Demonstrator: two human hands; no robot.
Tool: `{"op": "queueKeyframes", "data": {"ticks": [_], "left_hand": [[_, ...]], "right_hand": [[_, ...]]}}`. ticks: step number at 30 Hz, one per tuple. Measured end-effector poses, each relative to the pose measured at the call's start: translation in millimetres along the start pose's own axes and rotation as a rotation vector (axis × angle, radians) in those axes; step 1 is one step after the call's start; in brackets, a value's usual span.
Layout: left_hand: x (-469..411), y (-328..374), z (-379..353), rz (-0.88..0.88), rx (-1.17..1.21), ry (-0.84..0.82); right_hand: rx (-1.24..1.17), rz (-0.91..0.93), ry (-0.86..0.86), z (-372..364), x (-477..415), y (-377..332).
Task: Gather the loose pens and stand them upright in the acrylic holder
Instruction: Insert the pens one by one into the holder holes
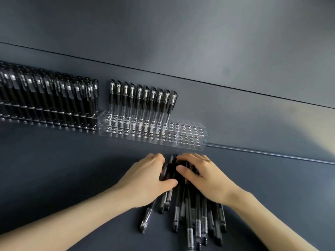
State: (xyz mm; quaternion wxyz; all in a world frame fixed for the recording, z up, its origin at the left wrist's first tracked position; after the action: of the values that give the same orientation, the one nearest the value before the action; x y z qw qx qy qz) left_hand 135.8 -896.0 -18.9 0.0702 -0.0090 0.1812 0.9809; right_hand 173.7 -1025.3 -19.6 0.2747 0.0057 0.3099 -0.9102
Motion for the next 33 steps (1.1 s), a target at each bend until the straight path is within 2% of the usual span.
{"op": "queueKeyframes", "data": {"ticks": [9, 21, 23, 25, 27, 28, 30, 33], "left_hand": [[-10.2, -8.4, 5.8, 0.104, 0.176, -0.009], [-5.6, -7.5, 9.1, 0.012, 0.090, 0.041], [-6.1, -12.8, 13.7, 0.030, 0.264, 0.060], [-5.0, -16.5, 18.8, 0.073, 0.641, 0.075], [-3.2, -16.7, 23.1, 0.098, 0.993, 0.098], [-2.5, -15.2, 24.4, 0.092, 1.089, 0.109], [-0.5, -9.7, 24.2, 0.067, 1.185, 0.111], [2.3, -4.3, 21.6, 0.043, 1.219, 0.116]], "right_hand": [[-0.061, -0.022, 0.091, 4.3, -0.6, 1.1], [-0.094, -0.036, 0.141, 9.8, 4.3, -0.6], [-0.093, -0.033, 0.175, 14.6, 4.8, -1.8], [-0.179, -0.060, 0.231, 23.2, 5.6, -2.5], [-0.426, -0.077, 0.260, 28.0, 4.9, -7.4], [-0.575, -0.076, 0.260, 27.9, 4.2, -11.5], [-0.778, -0.066, 0.274, 27.5, 3.2, -19.2], [-0.925, -0.030, 0.307, 28.6, 2.7, -28.7]]}}
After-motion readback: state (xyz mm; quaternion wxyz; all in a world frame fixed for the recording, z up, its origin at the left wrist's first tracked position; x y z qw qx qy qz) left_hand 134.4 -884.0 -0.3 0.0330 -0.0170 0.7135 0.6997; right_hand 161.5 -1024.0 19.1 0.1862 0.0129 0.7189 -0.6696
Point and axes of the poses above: each hand's wrist, its own x-axis away from the middle knuckle, its own z-axis out of the back of the hand, y = z × x, the point moved 8 cm from there along -x, towards the middle knuckle, and after that the axes turned 9 degrees about -x, right-handed, at the moved point
